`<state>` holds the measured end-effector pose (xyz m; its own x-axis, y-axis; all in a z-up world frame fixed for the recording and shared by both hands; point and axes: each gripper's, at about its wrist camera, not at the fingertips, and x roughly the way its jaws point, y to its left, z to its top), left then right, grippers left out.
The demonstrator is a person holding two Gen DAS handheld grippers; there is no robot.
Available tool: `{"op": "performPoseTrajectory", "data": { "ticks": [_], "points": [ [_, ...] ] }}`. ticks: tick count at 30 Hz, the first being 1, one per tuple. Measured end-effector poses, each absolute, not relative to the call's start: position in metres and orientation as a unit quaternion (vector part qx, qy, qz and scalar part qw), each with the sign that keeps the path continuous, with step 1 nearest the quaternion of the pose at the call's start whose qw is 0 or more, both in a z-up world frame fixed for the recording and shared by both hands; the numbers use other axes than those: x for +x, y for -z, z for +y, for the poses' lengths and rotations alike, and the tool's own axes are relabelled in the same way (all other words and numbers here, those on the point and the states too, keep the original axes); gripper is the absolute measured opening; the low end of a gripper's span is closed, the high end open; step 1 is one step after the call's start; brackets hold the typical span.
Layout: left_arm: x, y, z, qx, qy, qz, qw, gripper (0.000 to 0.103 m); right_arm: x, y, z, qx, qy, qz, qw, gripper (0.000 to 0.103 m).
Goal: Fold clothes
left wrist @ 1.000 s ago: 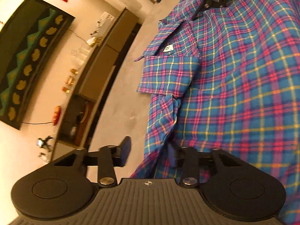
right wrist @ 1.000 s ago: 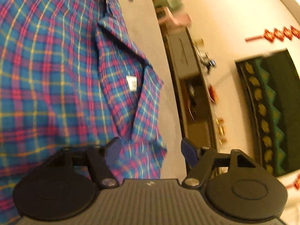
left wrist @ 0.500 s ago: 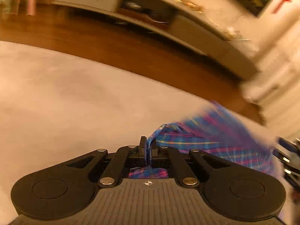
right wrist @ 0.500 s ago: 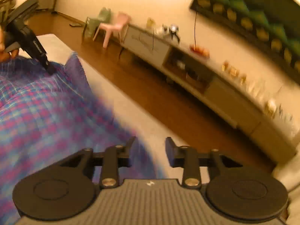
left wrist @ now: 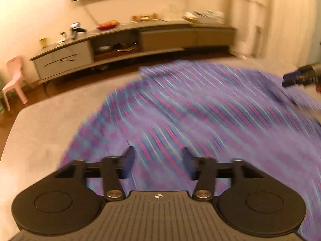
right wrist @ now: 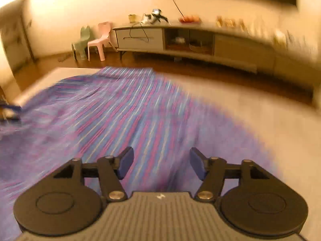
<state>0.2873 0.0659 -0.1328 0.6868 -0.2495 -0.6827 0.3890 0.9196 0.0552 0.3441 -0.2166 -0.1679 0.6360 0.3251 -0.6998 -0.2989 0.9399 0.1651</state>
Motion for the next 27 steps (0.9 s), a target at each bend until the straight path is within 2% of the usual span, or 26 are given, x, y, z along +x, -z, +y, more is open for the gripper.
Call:
{"op": "performPoseTrajectory", "data": {
  "ticks": [2, 3, 7, 9, 11, 12, 13, 15, 16, 18, 20, 24, 25, 26, 27],
  "points": [
    [0.247, 0.136, 0.068, 0.104, 0.189, 0.359, 0.908, 0.072, 0.299, 0.183, -0.221, 0.039, -0.170, 0.407, 0.897, 0.071],
    [0.230, 0.138, 0.069, 0.098, 0.192, 0.365, 0.906, 0.075, 0.282, 0.192, -0.221, 0.043, -0.166, 0.419, 0.892, 0.071],
    [0.180, 0.148, 0.081, 0.013, 0.184, 0.400, 0.898, 0.086, 0.235, 0.212, -0.219, 0.096, -0.144, 0.433, 0.885, 0.063],
    [0.160, 0.158, 0.088, -0.036, 0.173, 0.423, 0.889, 0.086, 0.234, 0.214, -0.218, 0.096, -0.124, 0.430, 0.889, 0.046],
    [0.145, 0.166, 0.089, -0.060, 0.160, 0.431, 0.886, 0.085, 0.231, 0.217, -0.217, 0.105, -0.127, 0.426, 0.890, 0.009],
    [0.139, 0.170, 0.087, -0.068, 0.157, 0.429, 0.887, 0.080, 0.229, 0.218, -0.216, 0.110, -0.129, 0.423, 0.890, 0.003],
    [0.136, 0.173, 0.084, -0.071, 0.154, 0.423, 0.890, 0.050, 0.227, 0.210, -0.221, 0.140, -0.134, 0.412, 0.890, 0.002],
    [0.136, 0.175, 0.083, -0.066, 0.141, 0.422, 0.893, 0.000, 0.219, 0.196, -0.236, 0.237, -0.160, 0.374, 0.882, 0.002],
    [0.139, 0.174, 0.085, -0.060, 0.129, 0.414, 0.899, 0.000, 0.214, 0.192, -0.247, 0.306, -0.177, 0.348, 0.868, 0.002],
    [0.153, 0.176, 0.102, -0.066, 0.077, 0.408, 0.907, 0.000, 0.198, 0.184, -0.265, 0.371, -0.183, 0.313, 0.855, 0.002],
    [0.167, 0.177, 0.122, -0.077, 0.021, 0.403, 0.912, 0.000, 0.193, 0.188, -0.275, 0.348, -0.118, 0.325, 0.871, 0.004],
    [0.141, 0.144, 0.116, -0.045, 0.045, 0.369, 0.927, 0.000, 0.165, 0.210, -0.294, 0.337, 0.000, 0.346, 0.876, 0.027],
    [0.125, 0.134, 0.102, -0.024, 0.077, 0.360, 0.930, 0.004, 0.151, 0.211, -0.291, 0.345, -0.009, 0.337, 0.876, 0.043],
    [0.110, 0.130, 0.078, -0.002, 0.121, 0.358, 0.926, 0.007, 0.137, 0.212, -0.289, 0.353, -0.019, 0.327, 0.876, 0.052],
    [0.095, 0.130, 0.051, 0.021, 0.169, 0.358, 0.918, 0.025, 0.132, 0.215, -0.283, 0.347, -0.017, 0.331, 0.877, 0.053]
  ]
}}
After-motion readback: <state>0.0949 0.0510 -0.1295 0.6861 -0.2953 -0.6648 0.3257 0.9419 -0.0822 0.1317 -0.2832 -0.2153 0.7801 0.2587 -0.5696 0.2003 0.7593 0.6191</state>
